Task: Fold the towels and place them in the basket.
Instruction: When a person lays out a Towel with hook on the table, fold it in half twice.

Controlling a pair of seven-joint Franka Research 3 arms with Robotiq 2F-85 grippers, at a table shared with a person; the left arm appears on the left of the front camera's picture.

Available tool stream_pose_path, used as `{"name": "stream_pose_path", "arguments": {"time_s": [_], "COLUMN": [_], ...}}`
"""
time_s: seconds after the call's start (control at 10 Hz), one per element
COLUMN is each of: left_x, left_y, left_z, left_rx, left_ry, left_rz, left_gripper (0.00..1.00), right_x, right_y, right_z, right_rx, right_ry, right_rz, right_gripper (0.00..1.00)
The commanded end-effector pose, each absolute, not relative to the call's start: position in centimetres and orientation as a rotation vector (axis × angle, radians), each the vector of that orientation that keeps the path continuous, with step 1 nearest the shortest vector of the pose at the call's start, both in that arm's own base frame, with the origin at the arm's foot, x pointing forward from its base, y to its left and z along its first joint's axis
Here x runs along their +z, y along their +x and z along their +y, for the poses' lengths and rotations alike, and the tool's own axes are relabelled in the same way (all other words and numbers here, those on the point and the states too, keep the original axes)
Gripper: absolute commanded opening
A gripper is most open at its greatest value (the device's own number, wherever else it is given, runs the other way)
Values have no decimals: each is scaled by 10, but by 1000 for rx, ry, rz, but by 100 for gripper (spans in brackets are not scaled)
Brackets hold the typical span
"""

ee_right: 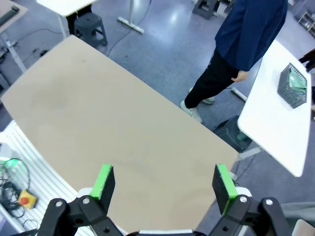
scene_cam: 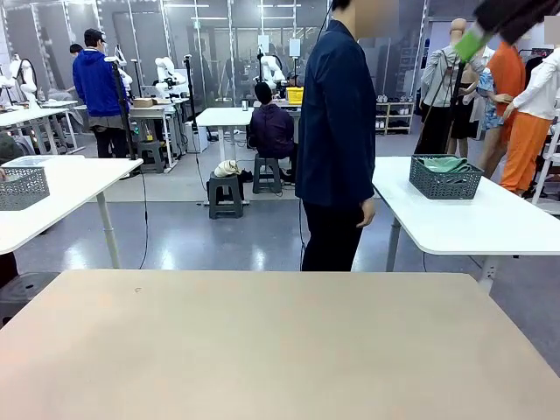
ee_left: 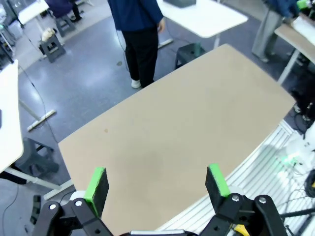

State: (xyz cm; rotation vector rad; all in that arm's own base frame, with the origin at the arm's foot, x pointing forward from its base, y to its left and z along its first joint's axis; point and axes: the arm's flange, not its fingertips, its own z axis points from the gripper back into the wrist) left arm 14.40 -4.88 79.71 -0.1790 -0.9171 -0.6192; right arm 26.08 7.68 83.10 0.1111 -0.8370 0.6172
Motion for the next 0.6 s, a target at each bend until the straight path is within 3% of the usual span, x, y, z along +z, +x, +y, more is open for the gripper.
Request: {"name": "stream_pose_path", "arguments": {"time_s": [0.0, 0.2, 0.5], "left_x": [820, 833, 837], "left_y": [120, 96, 92], "left_z": [-64, -71, -63], "left_rx": [-620, -603, -612], "left_ry": [-172, -155, -180], "left_rz": [-882, -901, -952], "left_gripper": [100, 100, 100], "right_x": [868, 896, 907], "right_y": [235, 191, 139], "right_z": [83, 72, 10], "right_rx": [576, 536, 535], "right_ry": [84, -19, 26], "right_rz": [-818, -789, -831], "right_gripper": [100, 100, 100]}}
